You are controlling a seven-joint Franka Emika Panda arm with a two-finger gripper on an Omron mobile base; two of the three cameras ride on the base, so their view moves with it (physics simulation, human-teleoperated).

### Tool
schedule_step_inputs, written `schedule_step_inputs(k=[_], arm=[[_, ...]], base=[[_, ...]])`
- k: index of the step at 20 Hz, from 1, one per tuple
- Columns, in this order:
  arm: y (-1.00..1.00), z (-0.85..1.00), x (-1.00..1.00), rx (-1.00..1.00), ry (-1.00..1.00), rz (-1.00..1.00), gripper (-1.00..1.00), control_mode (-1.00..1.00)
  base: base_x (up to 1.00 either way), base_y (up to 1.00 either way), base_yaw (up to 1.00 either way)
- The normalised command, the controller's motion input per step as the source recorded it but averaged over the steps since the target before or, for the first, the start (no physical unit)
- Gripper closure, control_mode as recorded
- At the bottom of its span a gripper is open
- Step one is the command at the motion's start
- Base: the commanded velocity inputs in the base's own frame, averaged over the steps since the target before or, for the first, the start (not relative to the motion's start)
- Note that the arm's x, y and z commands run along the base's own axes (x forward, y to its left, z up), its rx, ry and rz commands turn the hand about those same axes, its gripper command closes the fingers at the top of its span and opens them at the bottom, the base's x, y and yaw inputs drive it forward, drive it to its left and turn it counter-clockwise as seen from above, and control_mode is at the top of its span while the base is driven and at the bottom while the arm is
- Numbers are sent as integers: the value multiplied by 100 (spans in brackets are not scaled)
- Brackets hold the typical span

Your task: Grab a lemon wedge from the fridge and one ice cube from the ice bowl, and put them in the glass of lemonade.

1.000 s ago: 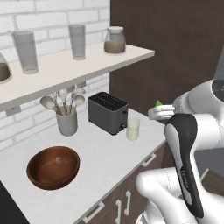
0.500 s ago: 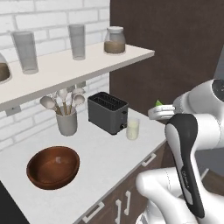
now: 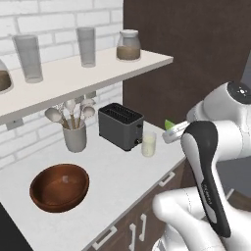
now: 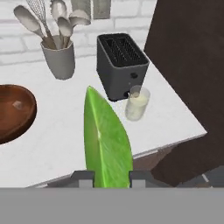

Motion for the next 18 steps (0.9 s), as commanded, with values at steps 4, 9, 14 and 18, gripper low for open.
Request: schedule_step_inputs(k=[4,9,14,18], arm=[[0,0,0,-36,11,38,100,-100],[-12,-3,0,-33,-16,35,100,-100],[-58,-2,3,-10,-16,19,100,-100],[-52,1,14,-14,0,24,100,-100]], base=[[0,0,0],[0,0,0],[0,0,0],[0,0,0]])
